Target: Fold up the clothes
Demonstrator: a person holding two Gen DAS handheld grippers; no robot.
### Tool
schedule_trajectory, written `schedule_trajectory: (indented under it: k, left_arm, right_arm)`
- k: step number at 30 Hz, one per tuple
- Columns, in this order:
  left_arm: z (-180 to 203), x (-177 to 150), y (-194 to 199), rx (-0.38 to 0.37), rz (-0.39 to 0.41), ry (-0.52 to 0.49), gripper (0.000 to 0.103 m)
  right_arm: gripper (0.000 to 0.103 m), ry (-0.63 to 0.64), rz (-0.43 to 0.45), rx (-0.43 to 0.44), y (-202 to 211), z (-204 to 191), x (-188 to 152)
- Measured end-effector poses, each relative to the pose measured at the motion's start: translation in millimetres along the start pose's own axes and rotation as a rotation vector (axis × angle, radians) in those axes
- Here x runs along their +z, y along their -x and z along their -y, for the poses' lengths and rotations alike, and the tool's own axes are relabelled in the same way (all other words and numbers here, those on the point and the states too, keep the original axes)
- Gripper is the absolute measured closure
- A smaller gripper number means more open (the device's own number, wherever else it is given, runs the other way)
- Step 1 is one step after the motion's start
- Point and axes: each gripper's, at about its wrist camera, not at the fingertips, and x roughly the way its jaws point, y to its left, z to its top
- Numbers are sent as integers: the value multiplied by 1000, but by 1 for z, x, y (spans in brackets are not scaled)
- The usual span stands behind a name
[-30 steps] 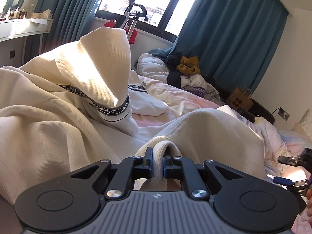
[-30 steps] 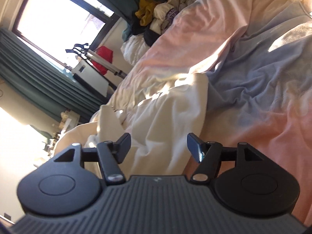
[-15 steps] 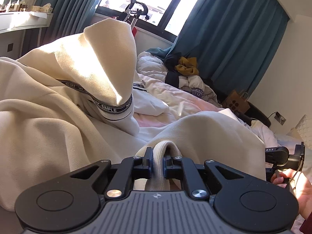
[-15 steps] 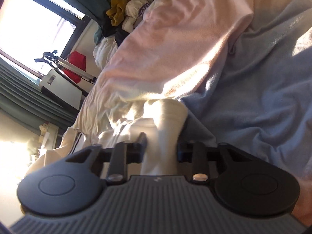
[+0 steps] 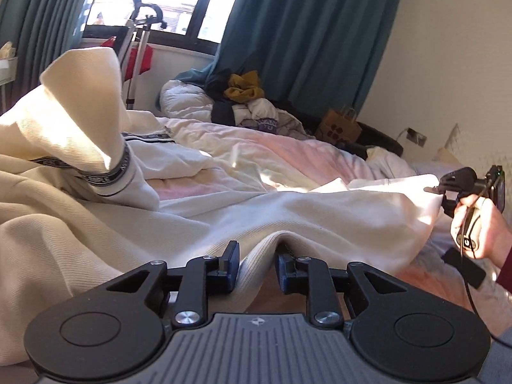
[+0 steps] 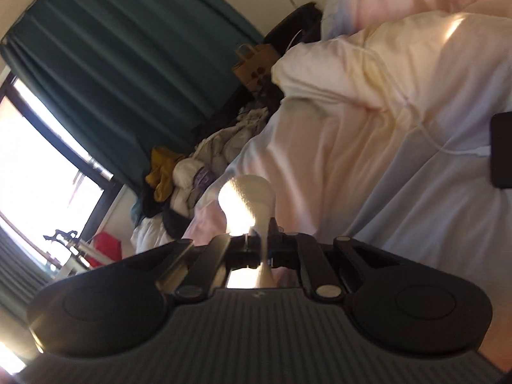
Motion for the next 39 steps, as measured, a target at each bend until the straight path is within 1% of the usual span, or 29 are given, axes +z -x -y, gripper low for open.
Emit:
schedule_trajectory:
  k: [2, 4, 5, 6, 11, 13, 14, 15, 16, 17, 18, 21, 23, 25, 26, 27, 28, 29, 31, 33, 35, 36, 37, 39]
  left_arm:
    - [5, -3, -2, -20, -17, -30, 73]
    - [5, -3, -3, -53, -26, -26, 69]
    - [5, -4, -3, -67, -23, -22, 65]
    - [5, -4, -2, -80, -15, -19, 61]
    - [7, -7, 3, -115, -3, -3, 58]
    - [3, -7, 11, -111, 6, 37, 58]
    - [-1, -5, 18, -102, 14, 72, 57]
    - [-7, -3, 25, -92, 21, 117, 53]
    - [-14, -2, 33, -75, 26, 177, 45]
    - [-23, -2, 41, -53, 29, 253, 42]
    - [-35, -3, 51, -30, 31, 345, 38]
    - [-80, -16, 83, 27, 35, 678, 26]
    - [-104, -26, 102, 47, 51, 842, 26]
    - [-126, -36, 120, 71, 101, 989, 25]
    - [-137, -42, 128, 87, 132, 1059, 21]
    - [-146, -49, 133, 115, 148, 1125, 20]
    - [-153, -55, 134, 158, 144, 1186, 20]
    - [-160, -62, 135, 202, 140, 1247, 20]
    - [-171, -72, 134, 283, 132, 1328, 31]
    - [-182, -77, 130, 295, 141, 1382, 31]
    - [-190, -75, 128, 305, 167, 1412, 31]
    - [-194, -73, 127, 311, 181, 1423, 32]
    - [-198, -70, 127, 318, 193, 1429, 35]
    - [-206, -66, 129, 334, 210, 1430, 60]
  right_arm:
    - [96, -19, 27, -46, -2, 21, 12]
    - [96, -63, 54, -76, -3, 40, 17]
    - [96, -82, 74, -93, -2, 48, 19]
    - [96, -92, 99, -112, 0, 52, 21]
    - [96, -70, 221, -154, 19, 54, 27]
    - [97, -32, 255, -198, 26, 55, 28]
    - [97, -27, 254, -215, 28, 57, 28]
    - [97, -33, 238, -231, 28, 62, 28]
    - [97, -46, 208, -256, 26, 68, 27]
    - [96, -64, 178, -281, 24, 74, 27]
    - [96, -98, 153, -302, 23, 81, 25]
    - [96, -207, 114, -313, 25, 97, 22]
    - [96, -245, 97, -317, 28, 103, 21]
    - [96, -239, 91, -315, 33, 100, 19]
    - [96, -233, 90, -314, 33, 99, 18]
    - [96, -228, 89, -313, 34, 97, 18]
    - [96, -222, 89, -312, 35, 96, 18]
    - [96, -214, 89, -313, 35, 95, 18]
    - [96, -205, 85, -320, 33, 94, 17]
    - [96, -196, 80, -325, 31, 94, 17]
    - [96, -187, 76, -324, 28, 94, 18]
    - [96, -187, 75, -312, 27, 95, 18]
    - [96, -187, 75, -300, 26, 95, 19]
    - [96, -191, 79, -277, 24, 96, 19]
